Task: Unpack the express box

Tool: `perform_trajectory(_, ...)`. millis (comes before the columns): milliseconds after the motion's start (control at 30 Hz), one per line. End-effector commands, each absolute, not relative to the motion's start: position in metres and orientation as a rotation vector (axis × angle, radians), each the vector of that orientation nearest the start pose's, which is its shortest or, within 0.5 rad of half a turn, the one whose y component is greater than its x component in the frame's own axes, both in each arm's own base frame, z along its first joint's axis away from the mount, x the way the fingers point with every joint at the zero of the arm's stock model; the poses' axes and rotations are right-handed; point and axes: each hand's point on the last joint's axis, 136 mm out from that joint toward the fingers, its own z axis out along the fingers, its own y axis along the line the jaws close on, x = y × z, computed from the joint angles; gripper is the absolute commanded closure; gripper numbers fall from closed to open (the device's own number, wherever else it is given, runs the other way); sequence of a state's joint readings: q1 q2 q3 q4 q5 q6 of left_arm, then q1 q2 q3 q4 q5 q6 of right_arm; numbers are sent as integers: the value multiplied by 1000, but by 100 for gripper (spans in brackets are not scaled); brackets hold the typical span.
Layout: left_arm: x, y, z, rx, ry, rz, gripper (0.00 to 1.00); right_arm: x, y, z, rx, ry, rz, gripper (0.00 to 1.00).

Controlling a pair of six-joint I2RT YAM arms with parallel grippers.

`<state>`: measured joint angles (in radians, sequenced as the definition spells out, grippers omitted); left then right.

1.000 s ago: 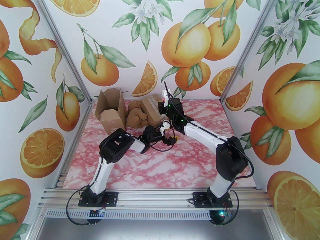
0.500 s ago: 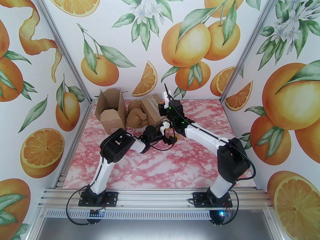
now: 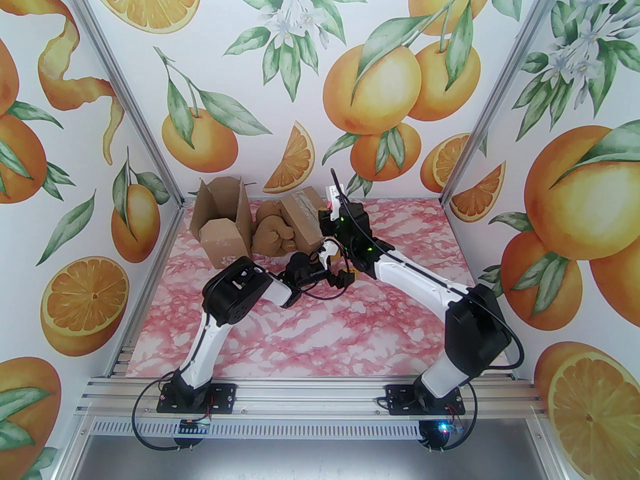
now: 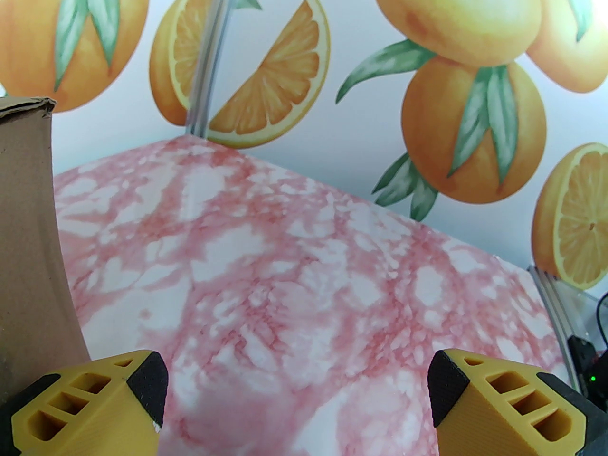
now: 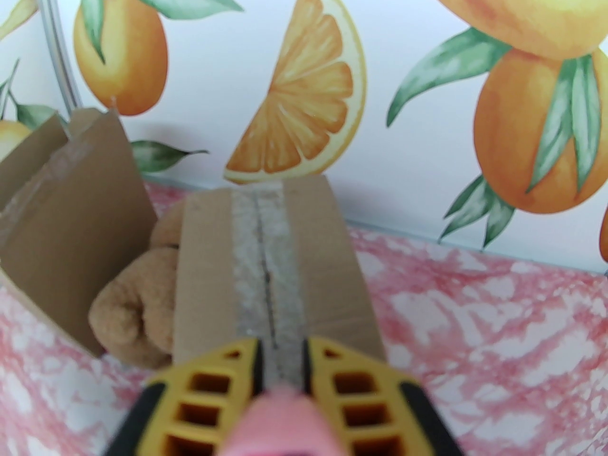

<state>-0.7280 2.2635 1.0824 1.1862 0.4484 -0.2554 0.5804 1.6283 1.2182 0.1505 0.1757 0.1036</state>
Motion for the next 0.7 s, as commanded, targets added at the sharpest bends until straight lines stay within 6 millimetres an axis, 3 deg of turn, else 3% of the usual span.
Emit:
perform_trajectory(0, 409, -414, 131, 619, 1470, -1031, 5, 432, 252, 259, -322, 1891, 303, 100)
perform_trajectory(267, 406, -415, 136, 633, 1460, -1047, 5, 428, 245, 284, -295, 1861, 302, 100)
perform_trajectory(467, 382, -414, 149, 711, 1427, -1090, 6, 441, 232, 325, -206, 1807, 322, 100)
perform_trajectory(667, 347, -422, 173, 860, 1379, -1107, 6, 442, 219, 364, -146, 1738, 350, 100)
